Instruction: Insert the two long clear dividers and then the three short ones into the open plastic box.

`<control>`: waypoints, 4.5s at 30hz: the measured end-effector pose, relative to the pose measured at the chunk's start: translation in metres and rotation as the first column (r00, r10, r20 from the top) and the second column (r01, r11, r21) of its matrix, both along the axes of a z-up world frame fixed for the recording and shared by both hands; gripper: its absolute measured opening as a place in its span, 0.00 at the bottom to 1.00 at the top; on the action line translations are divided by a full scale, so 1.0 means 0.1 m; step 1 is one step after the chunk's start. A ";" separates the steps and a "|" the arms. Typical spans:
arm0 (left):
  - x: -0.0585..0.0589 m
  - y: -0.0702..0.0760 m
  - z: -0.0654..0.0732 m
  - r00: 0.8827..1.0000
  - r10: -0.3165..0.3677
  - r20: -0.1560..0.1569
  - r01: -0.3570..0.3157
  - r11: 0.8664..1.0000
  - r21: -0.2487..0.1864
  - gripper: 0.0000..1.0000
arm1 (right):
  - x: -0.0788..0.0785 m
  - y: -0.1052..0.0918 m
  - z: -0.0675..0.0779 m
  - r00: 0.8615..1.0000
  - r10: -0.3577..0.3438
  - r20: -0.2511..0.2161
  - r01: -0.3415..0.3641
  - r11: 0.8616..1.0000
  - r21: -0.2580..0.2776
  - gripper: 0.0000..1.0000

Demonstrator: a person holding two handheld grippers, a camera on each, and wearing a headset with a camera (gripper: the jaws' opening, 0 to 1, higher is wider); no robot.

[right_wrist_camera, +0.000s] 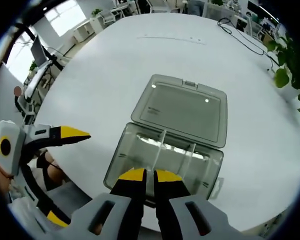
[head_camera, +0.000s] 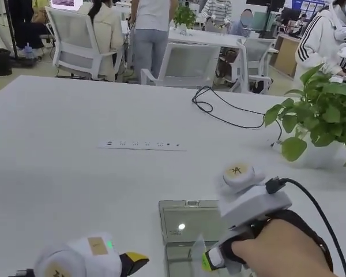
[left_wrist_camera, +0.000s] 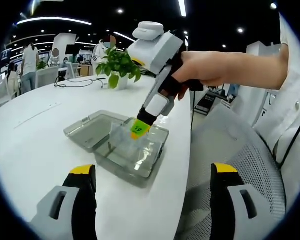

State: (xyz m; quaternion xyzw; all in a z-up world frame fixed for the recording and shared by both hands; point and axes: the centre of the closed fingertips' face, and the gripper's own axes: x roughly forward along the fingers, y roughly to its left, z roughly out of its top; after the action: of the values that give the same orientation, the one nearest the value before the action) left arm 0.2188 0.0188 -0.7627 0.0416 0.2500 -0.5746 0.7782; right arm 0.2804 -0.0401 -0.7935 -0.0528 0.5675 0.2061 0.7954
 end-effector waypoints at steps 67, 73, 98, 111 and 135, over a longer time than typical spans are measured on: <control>0.02 0.05 0.12 0.996 0.084 0.005 -0.084 0.996 0.031 0.97 | 0.07 -0.09 0.25 0.986 0.052 0.161 -0.103 0.938 0.330 0.18; 0.03 0.06 0.18 0.993 0.116 0.011 -0.116 0.993 0.037 0.97 | 0.07 -0.15 0.45 0.966 0.099 0.237 -0.181 0.917 0.355 0.22; -0.02 0.06 0.33 0.978 0.203 0.044 -0.205 0.977 0.051 1.00 | -0.24 -0.75 0.62 0.748 0.485 0.453 -0.611 0.769 0.186 0.63; -0.07 0.01 0.30 0.983 0.180 0.034 -0.181 0.982 0.051 1.00 | -0.50 -1.01 0.24 0.521 0.766 0.376 -0.824 0.566 -0.011 0.72; 0.00 0.07 0.23 0.980 0.197 0.014 -0.198 0.979 0.053 1.00 | -0.33 -1.39 -0.57 0.263 0.961 0.082 -0.948 0.273 -0.165 0.53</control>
State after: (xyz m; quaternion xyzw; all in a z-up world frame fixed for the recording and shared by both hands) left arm 0.2187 0.0255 -0.7395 0.0401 0.2651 -0.4875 0.8310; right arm 0.2470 -0.1789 -0.8508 -0.4330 0.3612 0.6143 0.5520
